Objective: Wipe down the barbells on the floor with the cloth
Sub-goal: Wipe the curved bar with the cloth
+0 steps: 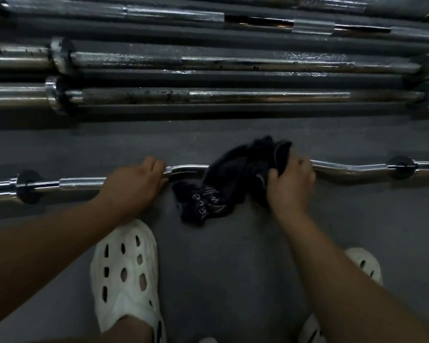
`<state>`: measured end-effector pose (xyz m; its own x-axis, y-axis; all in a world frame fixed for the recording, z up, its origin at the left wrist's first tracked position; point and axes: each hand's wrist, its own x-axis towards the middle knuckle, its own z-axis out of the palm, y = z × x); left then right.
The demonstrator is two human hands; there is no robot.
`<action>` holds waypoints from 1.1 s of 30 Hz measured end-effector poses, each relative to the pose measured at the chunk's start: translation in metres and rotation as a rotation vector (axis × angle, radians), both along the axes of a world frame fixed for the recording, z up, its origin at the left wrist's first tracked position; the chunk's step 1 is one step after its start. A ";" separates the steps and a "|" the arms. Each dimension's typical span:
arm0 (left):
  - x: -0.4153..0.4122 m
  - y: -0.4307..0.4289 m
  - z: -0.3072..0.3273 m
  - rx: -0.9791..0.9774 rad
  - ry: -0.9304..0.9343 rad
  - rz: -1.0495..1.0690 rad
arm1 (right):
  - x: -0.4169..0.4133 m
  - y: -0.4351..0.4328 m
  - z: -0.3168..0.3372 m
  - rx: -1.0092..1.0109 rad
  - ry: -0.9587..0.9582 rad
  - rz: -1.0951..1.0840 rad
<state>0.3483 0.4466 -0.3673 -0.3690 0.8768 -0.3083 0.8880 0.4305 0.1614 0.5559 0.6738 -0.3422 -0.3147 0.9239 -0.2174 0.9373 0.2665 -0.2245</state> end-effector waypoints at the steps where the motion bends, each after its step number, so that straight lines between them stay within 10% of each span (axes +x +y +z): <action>1: 0.001 0.000 0.001 0.003 0.006 -0.007 | -0.008 -0.024 -0.002 0.005 -0.005 -0.019; 7: 0.005 -0.006 0.006 0.073 0.085 -0.054 | -0.035 -0.081 0.002 -0.020 -0.076 0.816; 11: 0.004 -0.023 -0.001 0.092 0.151 -0.165 | -0.006 -0.022 -0.009 0.062 0.041 0.724; 16: 0.006 -0.021 0.005 0.035 0.126 -0.186 | -0.011 -0.072 -0.010 0.002 0.146 0.073; 21: 0.007 -0.020 0.009 0.003 0.101 -0.187 | -0.058 -0.072 0.004 -0.146 0.126 0.890; 27: 0.026 -0.025 -0.001 0.005 0.099 0.026 | -0.014 -0.050 -0.006 -0.014 0.131 -0.008; 33: 0.028 -0.022 0.006 0.047 0.085 0.059 | -0.069 -0.074 0.009 -0.067 -0.004 0.746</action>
<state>0.3761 0.4244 -0.3610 -0.4440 0.8652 -0.2328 0.8725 0.4766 0.1074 0.4870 0.5999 -0.3336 -0.8517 0.4500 -0.2684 0.5138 0.8178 -0.2594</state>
